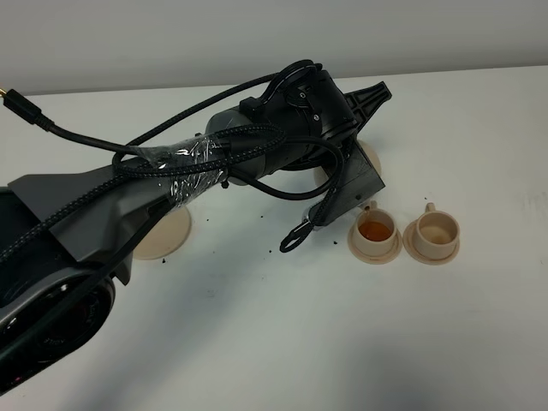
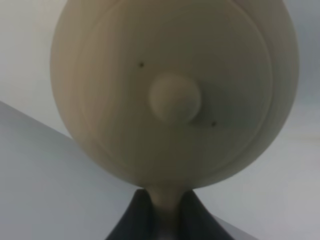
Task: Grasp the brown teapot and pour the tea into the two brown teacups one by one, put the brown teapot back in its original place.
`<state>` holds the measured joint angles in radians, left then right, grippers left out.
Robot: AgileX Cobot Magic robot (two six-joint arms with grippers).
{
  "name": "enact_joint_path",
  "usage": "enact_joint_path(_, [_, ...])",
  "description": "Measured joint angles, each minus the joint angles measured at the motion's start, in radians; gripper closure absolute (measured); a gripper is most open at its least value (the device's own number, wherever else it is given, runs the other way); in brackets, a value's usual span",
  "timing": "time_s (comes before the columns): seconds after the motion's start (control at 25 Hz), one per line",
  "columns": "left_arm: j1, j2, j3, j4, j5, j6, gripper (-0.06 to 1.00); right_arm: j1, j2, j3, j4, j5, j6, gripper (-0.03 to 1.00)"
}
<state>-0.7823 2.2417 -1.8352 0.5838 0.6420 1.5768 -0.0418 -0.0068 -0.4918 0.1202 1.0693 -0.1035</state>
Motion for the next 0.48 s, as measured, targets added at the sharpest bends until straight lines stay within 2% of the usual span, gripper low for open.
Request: enact_joint_path(0.48, [0.0, -0.002, 0.0, 0.0, -0.054, 0.0, 0.79, 0.0, 0.0, 0.0, 0.0, 0.0, 0.0, 0.66])
